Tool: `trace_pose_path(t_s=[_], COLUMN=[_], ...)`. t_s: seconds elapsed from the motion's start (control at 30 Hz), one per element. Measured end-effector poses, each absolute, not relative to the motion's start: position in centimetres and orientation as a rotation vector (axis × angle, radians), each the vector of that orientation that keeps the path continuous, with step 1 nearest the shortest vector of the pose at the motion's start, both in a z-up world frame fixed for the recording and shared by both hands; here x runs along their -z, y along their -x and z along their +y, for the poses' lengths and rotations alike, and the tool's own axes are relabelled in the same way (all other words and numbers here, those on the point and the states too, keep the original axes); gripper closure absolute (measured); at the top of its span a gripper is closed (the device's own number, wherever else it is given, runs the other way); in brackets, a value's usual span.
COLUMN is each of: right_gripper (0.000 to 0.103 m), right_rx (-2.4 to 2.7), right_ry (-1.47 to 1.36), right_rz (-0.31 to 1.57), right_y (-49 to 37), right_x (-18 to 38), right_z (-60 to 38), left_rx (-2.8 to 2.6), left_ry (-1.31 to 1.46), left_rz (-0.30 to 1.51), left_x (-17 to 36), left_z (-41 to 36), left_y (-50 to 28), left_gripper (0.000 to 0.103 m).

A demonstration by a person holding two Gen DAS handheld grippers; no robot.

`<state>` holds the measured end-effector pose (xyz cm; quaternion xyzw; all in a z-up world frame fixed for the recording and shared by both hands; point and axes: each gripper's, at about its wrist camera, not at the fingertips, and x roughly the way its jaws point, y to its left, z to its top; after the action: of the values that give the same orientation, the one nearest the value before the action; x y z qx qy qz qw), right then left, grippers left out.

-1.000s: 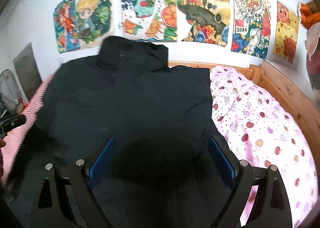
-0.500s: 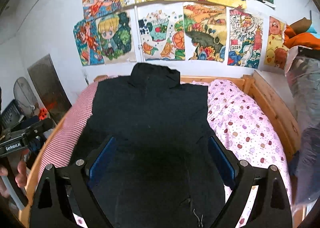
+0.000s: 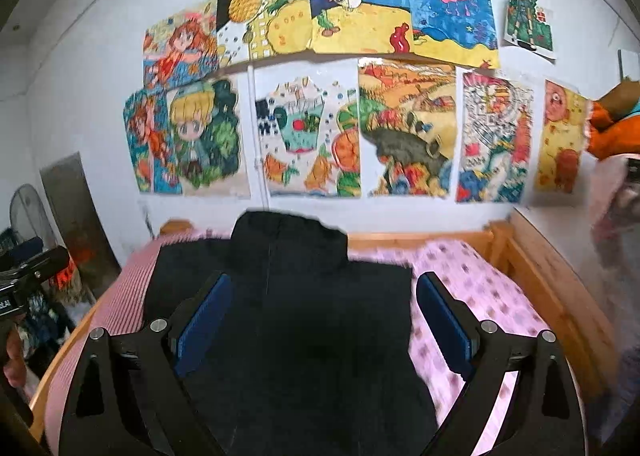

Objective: Fold large clothes

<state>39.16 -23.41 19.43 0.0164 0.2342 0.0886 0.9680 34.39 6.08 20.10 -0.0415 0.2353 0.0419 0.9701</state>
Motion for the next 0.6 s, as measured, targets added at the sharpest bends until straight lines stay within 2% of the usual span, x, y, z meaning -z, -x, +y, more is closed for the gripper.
trace_pose_path(t_s=[0.43,0.5,0.57,0.6], right_gripper=[0.013,0.019,0.031,0.032], right_rx=[-0.182,-0.198,-0.211,-0.218], right_ry=[-0.083,-0.093,-0.095,-0.099], right_rz=[0.6,0.623,0.647,0.652], right_y=[-55.4,-58.2,-60.6,-61.4], right_x=[-10.6,-9.3,-8.1,-7.6], right_z=[-23.4,-23.0,-22.3,-22.1], left_rx=[-0.163,-0.159,-0.168,-0.172], left_ry=[0.254,0.253,0.23,0.211], left_rz=[0.671,0.677,0.685,0.697], left_x=[-12.1,-11.3,-10.5,-10.0], left_z=[8.5,8.5,8.1,7.8], left_y=[-52.8,-55.0,-56.7,-58.0], left_gripper=[0.0,0.0,0.0,0.0])
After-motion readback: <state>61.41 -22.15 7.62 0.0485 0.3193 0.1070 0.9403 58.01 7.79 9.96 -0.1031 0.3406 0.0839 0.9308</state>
